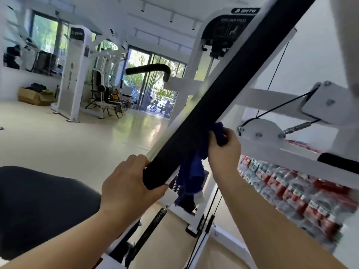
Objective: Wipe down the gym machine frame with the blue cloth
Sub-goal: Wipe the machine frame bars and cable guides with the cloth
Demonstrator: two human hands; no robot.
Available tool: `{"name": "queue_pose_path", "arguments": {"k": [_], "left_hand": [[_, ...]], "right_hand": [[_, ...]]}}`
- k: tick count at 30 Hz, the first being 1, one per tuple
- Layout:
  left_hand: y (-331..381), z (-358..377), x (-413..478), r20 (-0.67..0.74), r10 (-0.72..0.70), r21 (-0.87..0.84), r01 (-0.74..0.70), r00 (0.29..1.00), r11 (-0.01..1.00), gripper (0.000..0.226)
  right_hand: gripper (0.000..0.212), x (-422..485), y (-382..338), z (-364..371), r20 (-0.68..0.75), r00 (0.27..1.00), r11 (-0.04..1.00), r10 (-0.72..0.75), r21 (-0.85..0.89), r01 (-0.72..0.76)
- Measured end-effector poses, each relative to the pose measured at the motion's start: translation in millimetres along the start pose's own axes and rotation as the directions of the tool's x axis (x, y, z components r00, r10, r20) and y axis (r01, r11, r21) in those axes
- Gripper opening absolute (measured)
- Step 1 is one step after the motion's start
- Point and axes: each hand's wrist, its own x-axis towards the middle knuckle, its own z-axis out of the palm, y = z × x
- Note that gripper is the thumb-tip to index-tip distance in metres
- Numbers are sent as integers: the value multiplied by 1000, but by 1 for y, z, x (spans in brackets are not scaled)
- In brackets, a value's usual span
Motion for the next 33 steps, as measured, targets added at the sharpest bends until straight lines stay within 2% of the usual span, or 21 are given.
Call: {"name": "queue_pose_path", "arguments": {"k": [2,4,6,10,13,15,17,19,21,22,24,27,29,31,33], "left_hand": [[0,1,0,-7,5,-5,-5,1000,1000,54],[0,1,-1,-17,6,-12,-6,1000,1000,52],[0,1,-2,-30,10,-13,-10,999,1000,53],[1,3,-3,-60,9,-4,-9,998,1000,53],[2,5,-4,-71,0,0,0,998,1000,54],[2,7,-5,-84,-11,-5,10,996,1000,54],[2,7,-6,-95,-20,-9,19,995,1000,55],[1,8,-6,-94,-7,-1,7,996,1000,55],[0,7,-5,-83,0,5,1,997,1000,56],[-1,7,-5,-75,3,6,-3,997,1000,56],[-3,8,-5,-68,1,-6,-2,998,1000,56],[0,8,-7,-70,-21,-39,18,997,999,56],[2,9,-11,-76,-42,-72,37,996,997,56],[2,8,-11,-74,-80,-124,70,994,990,56],[2,10,-13,-60,-98,-155,87,993,984,57]], "right_hand": [[3,-8,10,5,86,996,996,-6,-87,13],[9,-19,22,9,188,982,984,0,-174,33],[4,-17,24,3,193,981,977,-20,-204,60],[6,22,15,-44,-38,998,970,-50,-241,39],[19,44,27,-89,-243,968,962,62,-244,-123],[24,47,31,-101,-298,951,941,82,-290,-172],[13,42,26,-89,-267,963,926,32,-356,-130],[4,27,15,-60,-118,993,920,-22,-391,-27],[10,13,12,-36,80,995,920,-63,-381,89],[13,10,14,-32,121,990,918,-72,-380,114],[16,13,18,-43,65,994,922,-83,-374,101],[15,26,30,-73,-150,989,911,4,-407,-65],[21,27,35,-74,-182,982,891,44,-437,-121],[17,18,29,-53,-44,999,882,-22,-471,-1],[16,5,26,-30,186,976,850,-108,-492,188]]}}
